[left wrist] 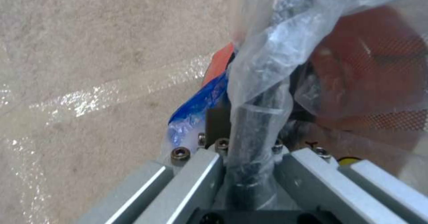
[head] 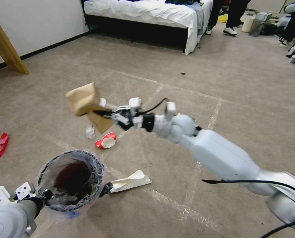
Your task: Pick up the trash bin and place the garbage on the floor into it.
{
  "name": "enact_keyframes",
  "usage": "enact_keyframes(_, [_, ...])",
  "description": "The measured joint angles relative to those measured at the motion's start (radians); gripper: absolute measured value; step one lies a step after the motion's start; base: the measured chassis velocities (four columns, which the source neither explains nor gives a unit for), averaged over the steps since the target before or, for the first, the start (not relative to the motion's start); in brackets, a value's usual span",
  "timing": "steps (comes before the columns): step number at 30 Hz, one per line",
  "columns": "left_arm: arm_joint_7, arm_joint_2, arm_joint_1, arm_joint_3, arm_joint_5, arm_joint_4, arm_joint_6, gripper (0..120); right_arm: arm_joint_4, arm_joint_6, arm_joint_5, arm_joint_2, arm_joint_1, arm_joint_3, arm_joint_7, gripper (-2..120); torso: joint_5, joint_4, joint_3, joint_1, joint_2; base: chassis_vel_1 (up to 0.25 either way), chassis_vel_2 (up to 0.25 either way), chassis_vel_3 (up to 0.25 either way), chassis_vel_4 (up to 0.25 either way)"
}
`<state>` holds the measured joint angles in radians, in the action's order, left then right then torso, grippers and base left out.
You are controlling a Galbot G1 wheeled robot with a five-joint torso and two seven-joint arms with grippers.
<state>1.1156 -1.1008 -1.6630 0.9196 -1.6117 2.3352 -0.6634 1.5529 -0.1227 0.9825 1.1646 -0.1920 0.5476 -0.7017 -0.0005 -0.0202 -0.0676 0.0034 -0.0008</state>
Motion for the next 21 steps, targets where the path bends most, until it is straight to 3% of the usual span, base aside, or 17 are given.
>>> enact_keyframes(9, [0.023,0.009,-0.009,0.013,-0.039,0.013,-0.004,0,-0.099,-0.022,-0.056,0.092,0.019,0.097,-0.088,0,0.0001,-0.0001,0.0,0.0,0.0,0.0,0.0,0.0,0.0])
enact_keyframes(21, [0.027,0.016,-0.008,0.013,-0.053,0.016,-0.003,0,-0.138,-0.032,-0.113,0.105,-0.034,0.129,-0.124,0,0.0003,-0.0003,0.0,0.0,0.0,0.0,0.0,0.0,0.0])
